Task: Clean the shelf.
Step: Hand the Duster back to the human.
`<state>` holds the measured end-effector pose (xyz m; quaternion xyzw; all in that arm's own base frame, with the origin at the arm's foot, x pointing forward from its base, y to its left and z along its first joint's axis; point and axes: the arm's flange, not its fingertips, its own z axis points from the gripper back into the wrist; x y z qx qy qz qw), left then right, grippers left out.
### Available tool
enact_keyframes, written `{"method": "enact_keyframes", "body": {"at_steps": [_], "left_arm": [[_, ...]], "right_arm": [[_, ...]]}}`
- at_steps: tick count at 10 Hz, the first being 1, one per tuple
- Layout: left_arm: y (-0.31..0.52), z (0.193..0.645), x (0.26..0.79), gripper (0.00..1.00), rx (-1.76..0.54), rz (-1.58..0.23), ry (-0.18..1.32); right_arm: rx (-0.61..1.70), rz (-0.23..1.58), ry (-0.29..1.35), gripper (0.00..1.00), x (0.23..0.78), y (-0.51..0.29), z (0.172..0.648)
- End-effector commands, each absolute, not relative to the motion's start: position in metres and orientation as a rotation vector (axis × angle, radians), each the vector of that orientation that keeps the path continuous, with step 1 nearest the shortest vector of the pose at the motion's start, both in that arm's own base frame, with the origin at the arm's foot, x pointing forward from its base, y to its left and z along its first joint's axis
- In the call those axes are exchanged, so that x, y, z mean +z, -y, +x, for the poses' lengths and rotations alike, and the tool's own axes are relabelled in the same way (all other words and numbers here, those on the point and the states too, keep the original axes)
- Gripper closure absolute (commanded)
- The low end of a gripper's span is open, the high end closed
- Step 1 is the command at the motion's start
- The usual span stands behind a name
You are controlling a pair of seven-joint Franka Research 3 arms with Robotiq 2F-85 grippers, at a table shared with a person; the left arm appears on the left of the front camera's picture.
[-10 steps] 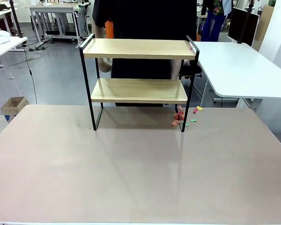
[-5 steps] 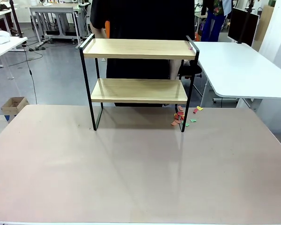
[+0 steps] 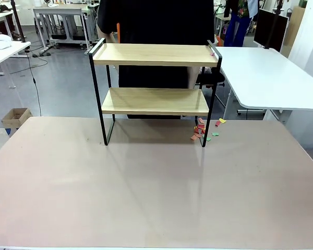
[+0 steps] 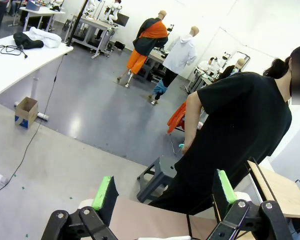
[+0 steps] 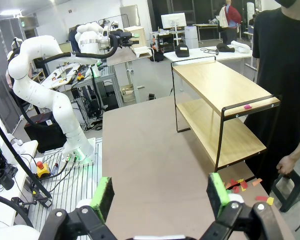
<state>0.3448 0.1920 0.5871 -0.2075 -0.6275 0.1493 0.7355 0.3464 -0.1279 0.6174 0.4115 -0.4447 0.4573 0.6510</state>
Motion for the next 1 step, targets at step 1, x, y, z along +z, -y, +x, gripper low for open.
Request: {"method": "enact_keyframes", "body": {"at_steps": [1], "left_arm": [[-0.1922,0.3442,0.5883,0.00,0.310,-0.443,1.385]], "right_arm": [[1.064,0.926,1.011,0.00,0.6184,0.1290,0.3455]]}}
